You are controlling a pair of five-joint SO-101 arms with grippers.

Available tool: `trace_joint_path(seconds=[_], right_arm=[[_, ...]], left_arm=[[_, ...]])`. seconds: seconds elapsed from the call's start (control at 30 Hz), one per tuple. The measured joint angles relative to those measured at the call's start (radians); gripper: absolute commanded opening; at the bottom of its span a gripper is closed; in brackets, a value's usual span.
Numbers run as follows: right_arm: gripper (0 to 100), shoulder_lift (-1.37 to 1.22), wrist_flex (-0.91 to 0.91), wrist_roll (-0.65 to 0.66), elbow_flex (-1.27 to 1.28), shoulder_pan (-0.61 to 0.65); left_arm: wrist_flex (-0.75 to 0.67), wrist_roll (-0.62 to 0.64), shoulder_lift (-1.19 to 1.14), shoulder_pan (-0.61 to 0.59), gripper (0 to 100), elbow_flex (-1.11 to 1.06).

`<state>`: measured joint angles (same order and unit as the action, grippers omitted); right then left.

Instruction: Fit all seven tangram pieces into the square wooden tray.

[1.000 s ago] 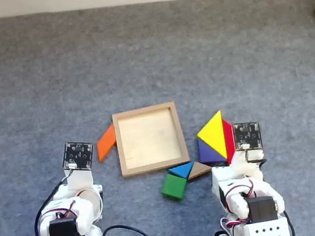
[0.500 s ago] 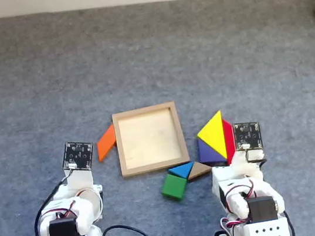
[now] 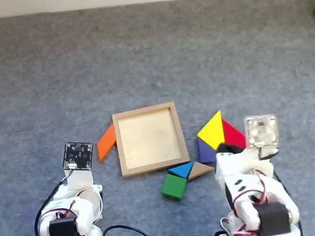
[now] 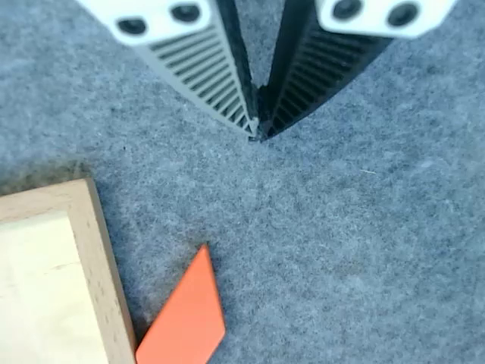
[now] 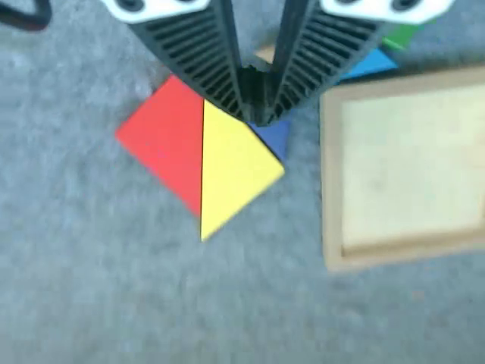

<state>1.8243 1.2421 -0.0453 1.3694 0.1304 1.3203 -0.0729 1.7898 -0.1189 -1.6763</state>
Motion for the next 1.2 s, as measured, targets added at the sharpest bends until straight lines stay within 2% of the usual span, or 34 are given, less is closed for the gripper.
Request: trace_joint_path(seconds=[0.2, 0.53, 0.7, 0.77, 0.9, 0.97, 1.2], right_arm=[[0.5, -0.057, 0.0, 0.0, -0.166, 0.0], [0.5, -0.667, 0.052, 0.0, -0.454, 0.002], [1.2, -0.818, 0.044, 0.0, -0.506, -0.041], [6.7, -0.848, 0.006, 0.0, -0.508, -0.054], [26.5, -0.919, -0.025, 0.078, -0.508, -0.058], [33.3, -0.967, -0.028, 0.084, -0.508, -0.058], [34.7, -1.14, -0.087, 0.061, -0.508, -0.058]], left_arm=[[0.0, 0.0, 0.0, 0.0, 1, 0.0], [0.0, 0.0, 0.0, 0.0, 1, 0.0], [0.0, 0.0, 0.0, 0.0, 1, 0.0], [0.0, 0.0, 0.0, 0.0, 1, 0.0], [0.0, 0.0, 0.0, 0.0, 1, 0.0], [0.0, 0.0, 0.0, 0.0, 1, 0.0], [0.0, 0.0, 0.0, 0.0, 1, 0.0]])
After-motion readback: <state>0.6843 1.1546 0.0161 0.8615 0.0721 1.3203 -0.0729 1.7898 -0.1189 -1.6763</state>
